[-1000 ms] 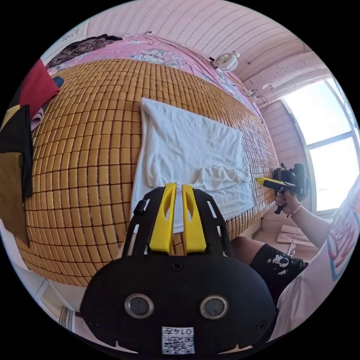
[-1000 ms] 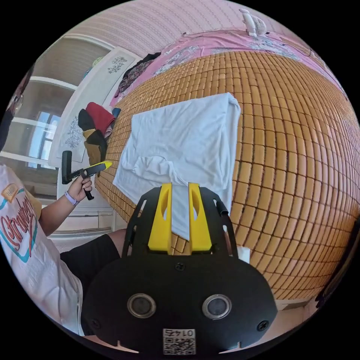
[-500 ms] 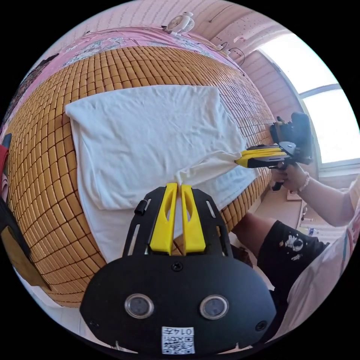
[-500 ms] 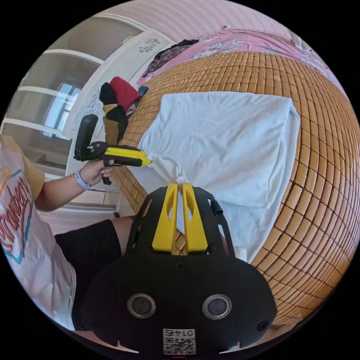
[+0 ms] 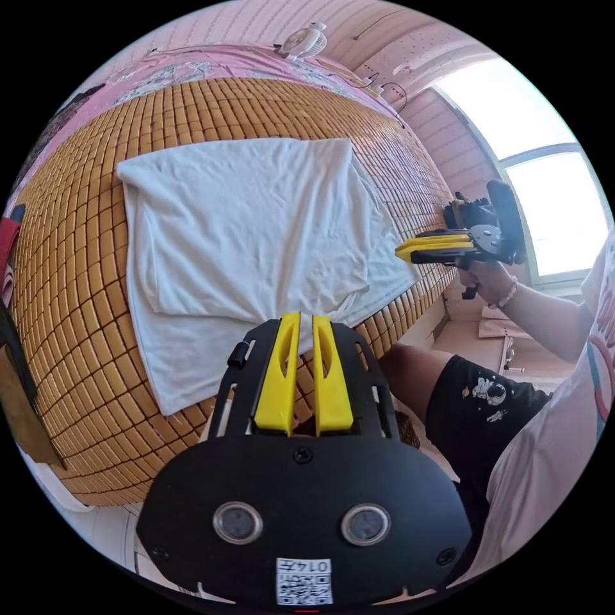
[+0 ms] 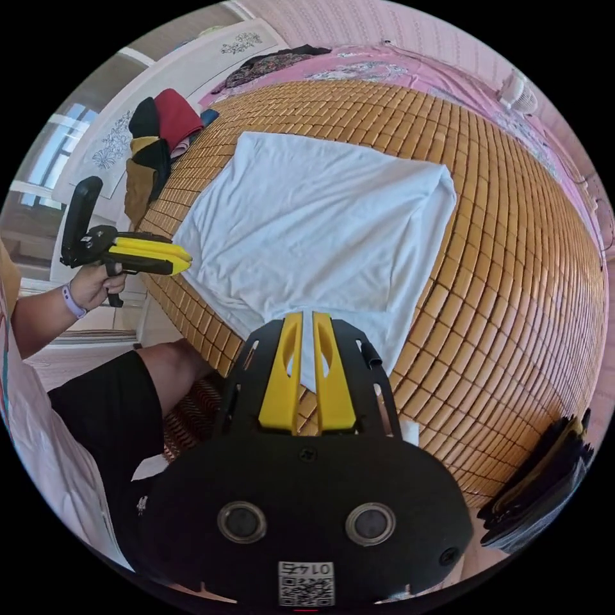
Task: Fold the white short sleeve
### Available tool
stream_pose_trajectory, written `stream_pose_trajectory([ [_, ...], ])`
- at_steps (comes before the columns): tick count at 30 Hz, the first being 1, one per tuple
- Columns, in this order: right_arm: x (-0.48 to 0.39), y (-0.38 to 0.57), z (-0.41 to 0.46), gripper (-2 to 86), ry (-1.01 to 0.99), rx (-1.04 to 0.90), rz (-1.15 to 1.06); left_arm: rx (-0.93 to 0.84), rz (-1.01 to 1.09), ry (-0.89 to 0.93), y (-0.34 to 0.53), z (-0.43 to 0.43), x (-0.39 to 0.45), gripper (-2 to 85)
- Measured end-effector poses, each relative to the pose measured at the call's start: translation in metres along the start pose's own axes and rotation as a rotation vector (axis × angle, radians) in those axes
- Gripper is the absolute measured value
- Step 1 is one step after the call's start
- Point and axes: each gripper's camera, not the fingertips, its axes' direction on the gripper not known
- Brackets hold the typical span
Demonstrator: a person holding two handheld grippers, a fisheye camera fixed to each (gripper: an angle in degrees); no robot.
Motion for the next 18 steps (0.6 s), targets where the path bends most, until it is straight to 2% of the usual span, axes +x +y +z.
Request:
stream_pose_trajectory([
  [2, -0.020, -0.035, 0.007, 0.6, 0.058, 0.031, -0.089, 0.037, 0.017, -0.005, -0.010, 0.008, 0.009, 4.6],
  [4, -0.029, -0.062, 0.020, 0.1, 0.136, -0.017, -0.108, 0.040, 0.022, -0.002, -0.018, 0.024, 0.017, 5.0],
  [7, -0.022, -0.076, 0.025, 0.9, 0.321, -0.047, 0.056, 0.009, 0.033, 0.007, -0.024, 0.047, 0.030, 5.3],
  [9, -0.012, -0.066, 0.018, 5.9, 0.295, 0.006, 0.148, 0.005, 0.041, 0.005, -0.023, 0.058, 0.037, 5.4],
  [11, 0.007, -0.060, 0.032, 7.6, 0.236, -0.062, 0.258, -0.001, 0.033, 0.014, -0.021, 0.065, 0.038, 5.5],
  [14, 0.012, -0.061, 0.045, 2.4, 0.184, -0.075, 0.302, -0.020, 0.030, 0.007, -0.018, 0.075, 0.040, 5.7],
  [18, 0.000, -0.057, 0.028, 0.9, 0.142, -0.053, 0.296, -0.009, 0.033, 0.040, -0.016, 0.075, 0.044, 5.7],
])
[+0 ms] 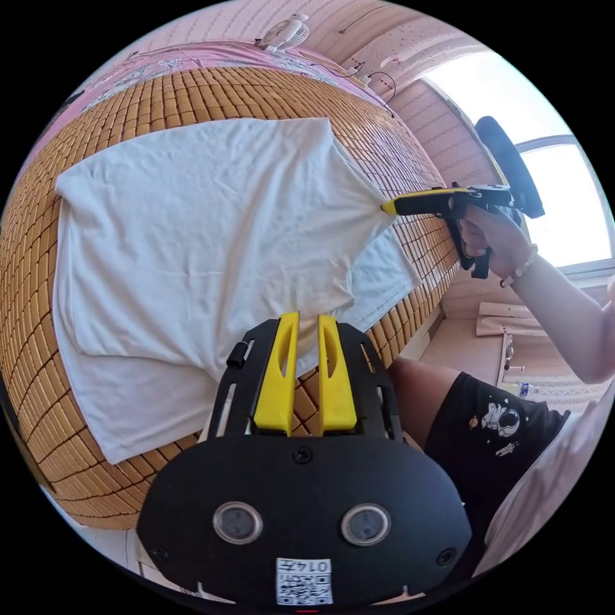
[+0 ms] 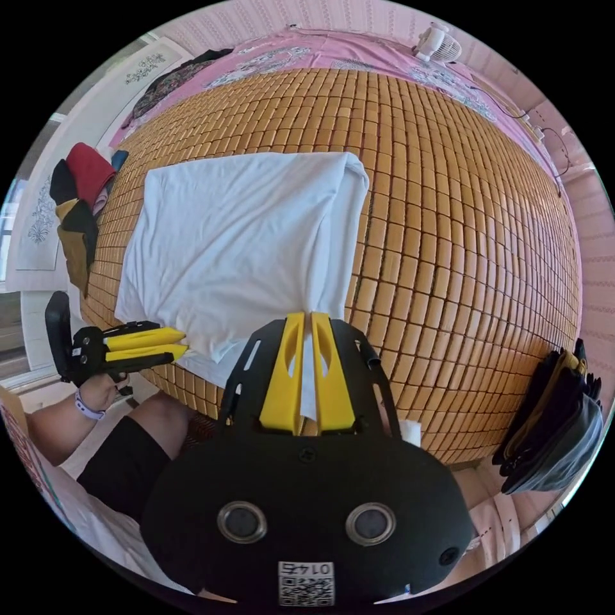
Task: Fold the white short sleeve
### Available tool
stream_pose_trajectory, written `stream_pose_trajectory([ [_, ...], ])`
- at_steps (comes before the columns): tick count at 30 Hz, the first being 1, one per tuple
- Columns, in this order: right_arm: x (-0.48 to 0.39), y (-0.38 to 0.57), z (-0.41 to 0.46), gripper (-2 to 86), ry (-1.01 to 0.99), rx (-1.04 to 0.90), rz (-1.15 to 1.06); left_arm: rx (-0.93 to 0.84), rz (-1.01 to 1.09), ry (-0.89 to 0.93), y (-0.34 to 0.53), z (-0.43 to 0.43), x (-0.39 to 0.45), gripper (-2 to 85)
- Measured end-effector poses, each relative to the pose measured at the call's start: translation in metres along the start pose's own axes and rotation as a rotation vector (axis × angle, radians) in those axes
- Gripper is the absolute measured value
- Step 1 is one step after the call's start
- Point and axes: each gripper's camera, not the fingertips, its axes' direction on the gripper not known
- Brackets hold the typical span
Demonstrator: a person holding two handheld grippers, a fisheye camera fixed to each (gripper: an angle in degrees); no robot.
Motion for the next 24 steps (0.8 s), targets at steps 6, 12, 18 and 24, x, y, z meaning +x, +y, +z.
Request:
stream_pose_trajectory([
  [6, -0.006, 0.002, 0.033, 1.6, 0.070, -0.069, -0.003, -0.040, 0.052, 0.031, 0.007, 0.016, 0.010, 5.2],
  [12, -0.017, 0.004, 0.031, 3.8, 0.147, -0.076, -0.036, -0.035, 0.062, 0.050, 0.020, 0.019, 0.025, 5.1],
  [18, -0.062, -0.018, 0.001, 0.2, 0.196, 0.024, -0.266, 0.125, 0.077, 0.005, 0.025, -0.010, 0.045, 2.3],
  [24, -0.149, -0.125, 0.032, -0.3, 0.037, 0.079, -0.576, -0.001, -0.027, -0.132, 0.033, 0.033, 0.046, -0.2],
])
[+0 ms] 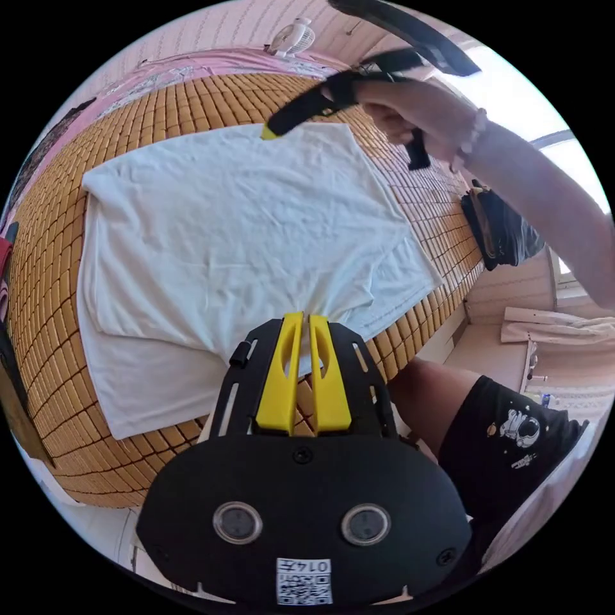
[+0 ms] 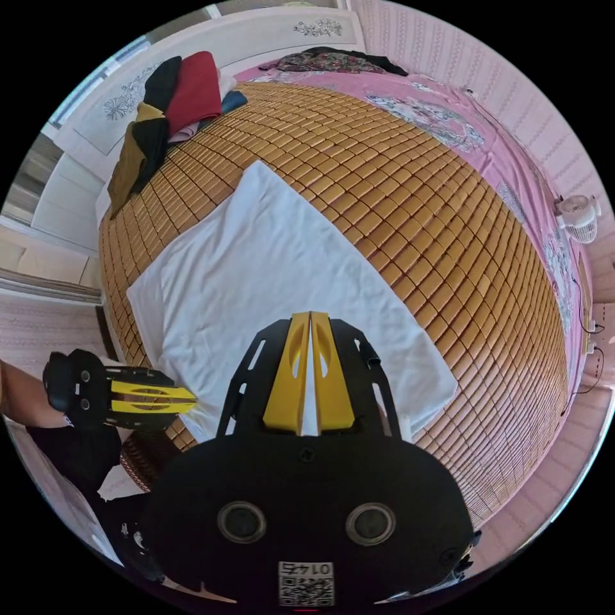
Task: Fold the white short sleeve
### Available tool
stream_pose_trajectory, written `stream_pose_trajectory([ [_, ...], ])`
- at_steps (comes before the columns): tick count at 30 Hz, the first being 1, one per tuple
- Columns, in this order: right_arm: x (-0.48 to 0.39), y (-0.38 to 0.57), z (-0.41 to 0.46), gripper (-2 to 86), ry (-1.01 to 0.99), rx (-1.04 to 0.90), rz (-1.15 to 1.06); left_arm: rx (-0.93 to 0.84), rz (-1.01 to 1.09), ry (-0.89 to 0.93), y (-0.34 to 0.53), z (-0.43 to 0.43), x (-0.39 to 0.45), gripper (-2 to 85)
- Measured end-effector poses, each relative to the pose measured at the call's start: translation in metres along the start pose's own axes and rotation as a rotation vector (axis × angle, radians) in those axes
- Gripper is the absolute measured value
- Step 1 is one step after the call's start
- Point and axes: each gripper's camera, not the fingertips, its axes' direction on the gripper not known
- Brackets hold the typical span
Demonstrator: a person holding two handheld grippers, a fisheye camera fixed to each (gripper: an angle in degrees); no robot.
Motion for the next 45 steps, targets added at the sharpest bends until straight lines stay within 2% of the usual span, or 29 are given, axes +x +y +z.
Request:
stream_pose_trajectory([
  [3, -0.008, -0.033, 0.044, -0.3, 0.034, -0.174, -0.028, 0.077, 0.060, -0.048, 0.017, 0.006, 0.012, -0.7],
  [8, -0.012, -0.037, 0.051, -0.3, 0.058, -0.175, -0.028, 0.136, 0.162, -0.154, 0.037, 0.014, 0.033, -0.9],
  [10, -0.012, -0.049, 0.047, -0.3, 0.042, -0.233, -0.061, 0.135, 0.149, -0.131, 0.040, 0.015, 0.032, -0.9],
  [13, -0.008, -0.073, 0.034, -0.4, 0.116, -0.169, -0.074, 0.130, 0.095, -0.052, 0.043, 0.018, 0.022, -0.9],
  [14, -0.004, -0.084, 0.043, -0.4, 0.139, -0.209, -0.081, 0.132, 0.091, -0.036, 0.045, 0.019, 0.020, -1.0],
  [16, 0.000, -0.096, 0.064, -0.5, 0.147, -0.287, -0.108, 0.132, 0.101, -0.036, 0.048, 0.021, 0.021, -1.0],
  [24, 0.002, -0.105, 0.073, -1.0, 0.162, -0.335, -0.100, 0.140, 0.136, -0.030, 0.063, 0.031, 0.023, -1.0],
  [31, 0.021, -0.105, 0.077, -1.0, 0.083, -0.417, -0.067, 0.142, 0.187, -0.003, 0.075, 0.038, 0.018, -1.0],
  [37, 0.036, -0.080, 0.071, -1.0, 0.042, -0.366, -0.015, 0.187, 0.211, -0.012, 0.094, 0.044, 0.019, -1.0],
  [45, 0.048, 0.019, 0.038, -0.9, -0.013, 0.037, 0.192, 0.260, 0.230, -0.032, 0.127, 0.051, 0.019, -1.0],
])
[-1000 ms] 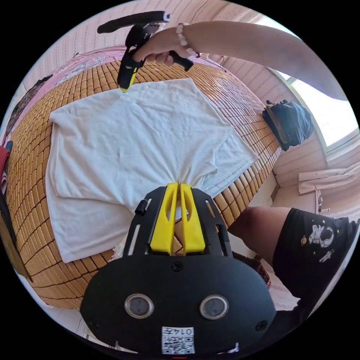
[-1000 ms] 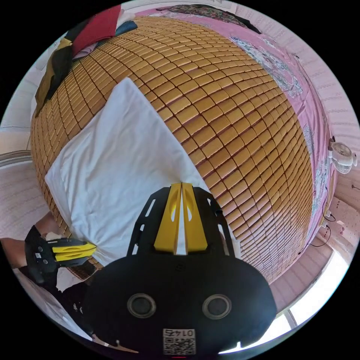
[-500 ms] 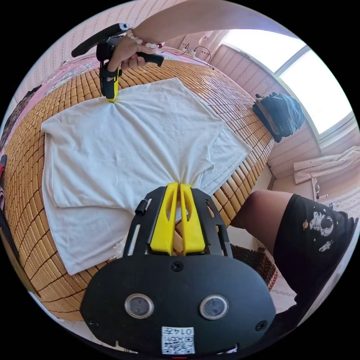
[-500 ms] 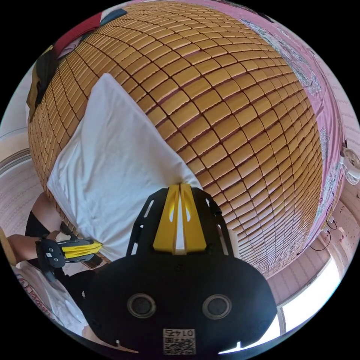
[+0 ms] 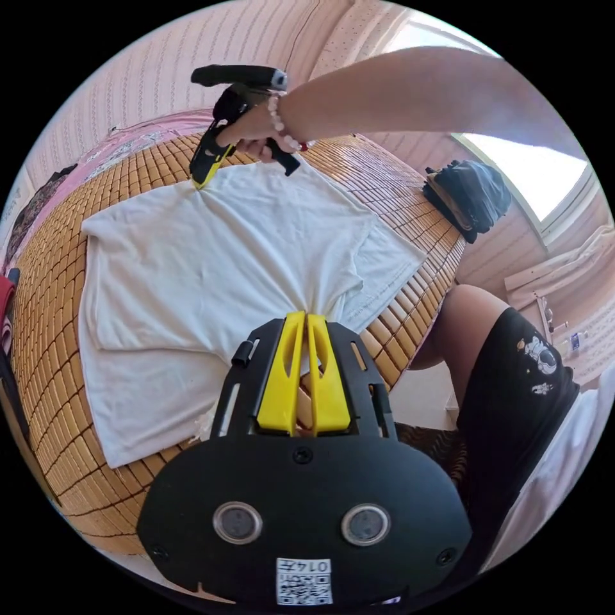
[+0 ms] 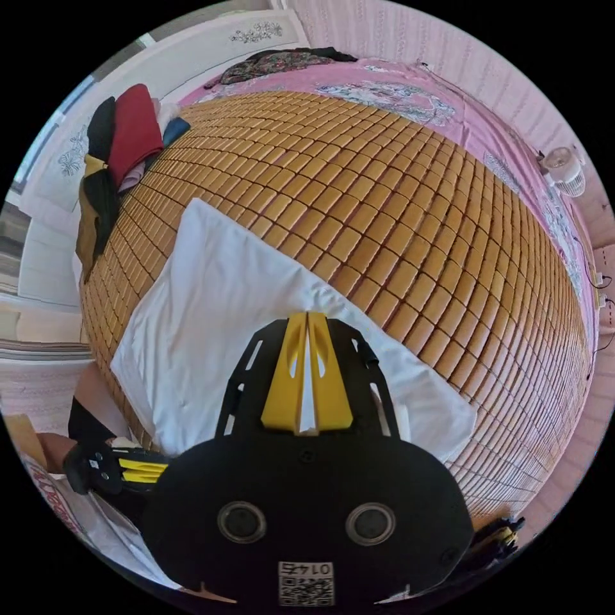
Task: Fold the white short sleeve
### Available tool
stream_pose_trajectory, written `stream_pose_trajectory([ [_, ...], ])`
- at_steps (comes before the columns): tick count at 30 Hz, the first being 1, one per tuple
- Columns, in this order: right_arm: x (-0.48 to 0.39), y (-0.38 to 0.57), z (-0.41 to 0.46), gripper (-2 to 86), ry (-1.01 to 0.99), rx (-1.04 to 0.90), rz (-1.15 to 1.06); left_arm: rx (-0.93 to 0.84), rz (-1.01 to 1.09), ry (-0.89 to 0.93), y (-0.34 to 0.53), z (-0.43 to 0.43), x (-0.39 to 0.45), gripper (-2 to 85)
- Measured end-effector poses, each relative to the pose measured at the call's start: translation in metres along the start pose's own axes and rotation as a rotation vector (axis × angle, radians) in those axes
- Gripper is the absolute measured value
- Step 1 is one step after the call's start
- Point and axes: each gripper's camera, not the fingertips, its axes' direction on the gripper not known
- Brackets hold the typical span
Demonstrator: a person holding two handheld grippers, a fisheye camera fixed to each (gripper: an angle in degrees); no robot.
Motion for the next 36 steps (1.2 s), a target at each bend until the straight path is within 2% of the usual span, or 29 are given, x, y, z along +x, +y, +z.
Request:
stream_pose_trajectory([
  [2, 0.008, 0.052, -0.025, -0.8, -0.132, 0.108, 0.049, 0.017, -0.013, 0.008, 0.011, -0.002, 0.002, -1.0],
  [5, 0.012, 0.150, -0.062, -0.3, -0.125, 0.243, 0.170, 0.036, -0.035, 0.008, 0.030, -0.007, 0.010, -1.0],
  [10, 0.003, 0.310, -0.094, 5.5, -0.065, 0.245, 0.358, 0.013, -0.125, 0.045, 0.061, -0.020, 0.016, -0.9],
  [12, 0.003, 0.358, -0.094, 6.9, -0.077, 0.212, 0.444, 0.068, -0.156, 0.154, 0.081, -0.041, 0.014, -0.7],
  [14, 0.004, 0.410, -0.092, 8.7, -0.140, 0.208, 0.547, 0.127, -0.151, 0.177, 0.097, -0.060, 0.019, -0.3],
  [19, 0.008, 0.466, -0.089, 10.1, -0.117, 0.221, 0.668, 0.248, -0.090, 0.087, 0.129, -0.100, 0.053, 6.2],
  [24, 0.023, 0.477, -0.083, 11.0, -0.058, 0.200, 0.694, 0.300, -0.014, 0.007, 0.132, -0.117, 0.096, 12.5],
  [27, 0.040, 0.482, -0.069, 8.2, -0.125, 0.142, 0.696, 0.284, 0.038, 0.002, 0.126, -0.119, 0.114, 13.8],
  [29, 0.054, 0.494, -0.072, 2.5, -0.119, 0.141, 0.755, 0.267, 0.071, -0.011, 0.120, -0.117, 0.123, 14.9],
  [30, 0.057, 0.497, -0.075, 0.7, -0.133, 0.159, 0.755, 0.256, 0.090, -0.020, 0.115, -0.115, 0.128, 15.5],
  [32, 0.067, 0.511, -0.089, -0.3, -0.309, 0.250, 0.679, 0.246, 0.119, -0.003, 0.106, -0.111, 0.135, 16.0],
  [36, 0.075, 0.529, -0.108, -0.4, -0.393, 0.335, 0.622, 0.193, 0.211, 0.018, 0.077, -0.092, 0.154, 17.6],
])
